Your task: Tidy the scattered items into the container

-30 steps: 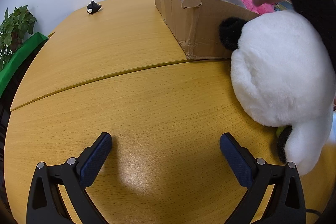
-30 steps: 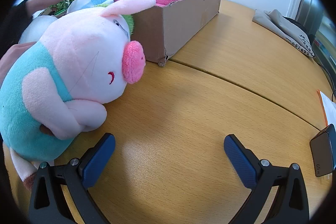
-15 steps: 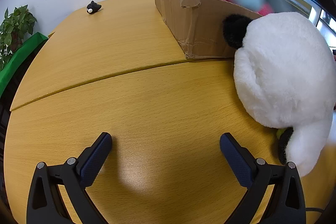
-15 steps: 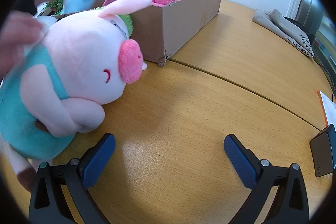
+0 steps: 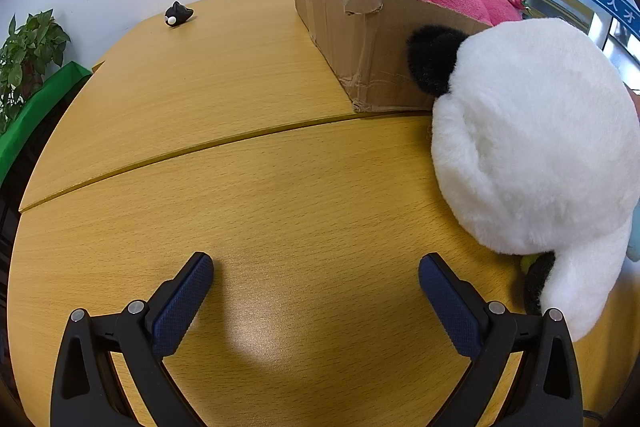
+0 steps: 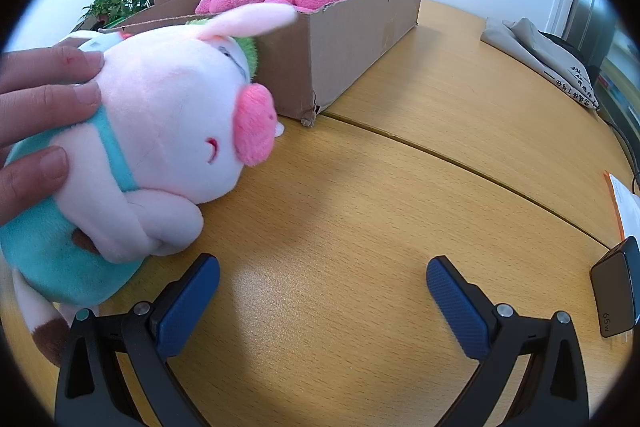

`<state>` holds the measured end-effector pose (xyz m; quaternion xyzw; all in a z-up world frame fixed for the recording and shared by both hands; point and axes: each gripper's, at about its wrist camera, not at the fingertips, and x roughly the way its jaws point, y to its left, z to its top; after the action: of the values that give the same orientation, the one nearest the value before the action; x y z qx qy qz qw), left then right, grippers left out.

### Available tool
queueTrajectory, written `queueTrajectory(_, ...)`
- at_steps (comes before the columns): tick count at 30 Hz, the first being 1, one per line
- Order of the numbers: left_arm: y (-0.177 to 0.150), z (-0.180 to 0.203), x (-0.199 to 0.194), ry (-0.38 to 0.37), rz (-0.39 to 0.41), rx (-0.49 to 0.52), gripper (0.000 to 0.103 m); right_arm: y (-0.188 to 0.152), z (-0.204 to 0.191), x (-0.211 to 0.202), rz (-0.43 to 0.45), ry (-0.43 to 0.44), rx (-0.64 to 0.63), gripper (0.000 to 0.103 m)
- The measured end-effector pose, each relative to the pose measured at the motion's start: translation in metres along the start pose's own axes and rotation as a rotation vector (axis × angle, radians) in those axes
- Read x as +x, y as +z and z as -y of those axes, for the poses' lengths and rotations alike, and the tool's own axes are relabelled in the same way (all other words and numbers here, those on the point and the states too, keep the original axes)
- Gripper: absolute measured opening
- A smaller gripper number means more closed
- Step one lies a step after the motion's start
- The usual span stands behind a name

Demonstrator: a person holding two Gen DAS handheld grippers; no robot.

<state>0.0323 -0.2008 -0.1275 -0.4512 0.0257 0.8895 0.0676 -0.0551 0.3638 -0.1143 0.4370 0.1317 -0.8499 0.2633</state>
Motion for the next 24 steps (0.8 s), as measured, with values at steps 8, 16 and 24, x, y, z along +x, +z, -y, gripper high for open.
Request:
queueTrajectory(8,-0.0006,0.0003,-0.0004,0.000,0.000,0.000,0.103,-0.0007,-0.0006,-0.0004,0.000,0.000,0.000,0.103)
queueTrajectory(16,-0.0003,-0.0003,0.0002,0.000,0.000,0.000,0.103,-0.0009,-0.0008,-0.0007,0.000,0.000,0.000,0.103)
queueTrajectory(24,0.0003,-0.0009,0.0011,0.000,0.000,0.000,0.103,-0.0009,-0.0012,-0.0006,0.000,0.000,0.000,0.103)
